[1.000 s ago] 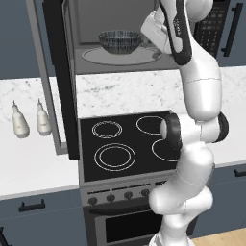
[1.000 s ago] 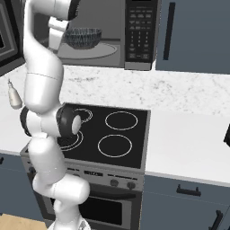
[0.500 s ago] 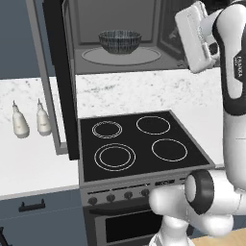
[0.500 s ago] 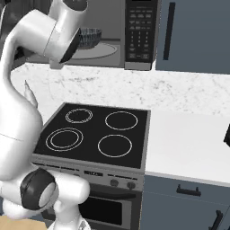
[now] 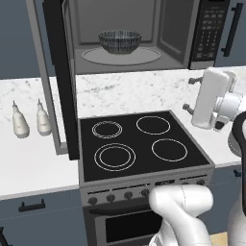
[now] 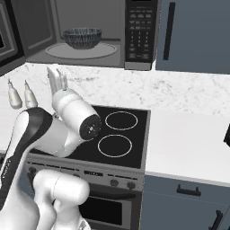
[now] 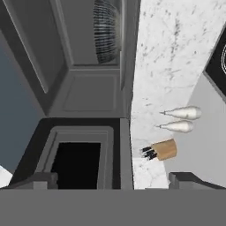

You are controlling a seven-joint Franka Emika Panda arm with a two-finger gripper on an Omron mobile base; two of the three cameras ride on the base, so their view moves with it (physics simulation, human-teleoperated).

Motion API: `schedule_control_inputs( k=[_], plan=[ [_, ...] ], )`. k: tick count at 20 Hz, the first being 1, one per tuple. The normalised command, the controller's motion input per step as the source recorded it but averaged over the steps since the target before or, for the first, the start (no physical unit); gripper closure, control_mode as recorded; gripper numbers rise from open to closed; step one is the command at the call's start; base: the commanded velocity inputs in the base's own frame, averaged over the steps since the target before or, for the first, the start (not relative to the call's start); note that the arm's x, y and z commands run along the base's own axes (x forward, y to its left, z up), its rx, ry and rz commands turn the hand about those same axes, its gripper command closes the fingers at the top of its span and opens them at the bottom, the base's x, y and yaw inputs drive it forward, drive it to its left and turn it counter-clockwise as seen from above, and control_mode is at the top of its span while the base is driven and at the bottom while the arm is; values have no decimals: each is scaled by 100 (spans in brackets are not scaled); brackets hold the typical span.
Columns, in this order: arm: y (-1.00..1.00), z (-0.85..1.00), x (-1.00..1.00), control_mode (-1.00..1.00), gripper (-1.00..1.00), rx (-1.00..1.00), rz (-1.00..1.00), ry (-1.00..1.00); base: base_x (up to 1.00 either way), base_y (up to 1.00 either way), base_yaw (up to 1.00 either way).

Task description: Open the microwave, place the bowl with waffle inside the microwave, then close the microwave door and turn it on.

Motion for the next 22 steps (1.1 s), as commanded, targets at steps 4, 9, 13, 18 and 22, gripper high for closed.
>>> schedule_control_inputs(
  k=[4,9,13,18,22],
  plan=[
    [24,-100,0,-100,-100,-8,0,-38,0,0,0],
    [43,-100,0,-100,-100,-31,0,-28,0,0,0],
    [53,-81,-34,-100,-100,-47,0,-29,0,0,0],
    [64,-65,-82,-100,-100,-57,0,-42,0,0,0],
    [80,-75,-61,-100,-100,-56,0,-55,0,0,0]
  ],
)
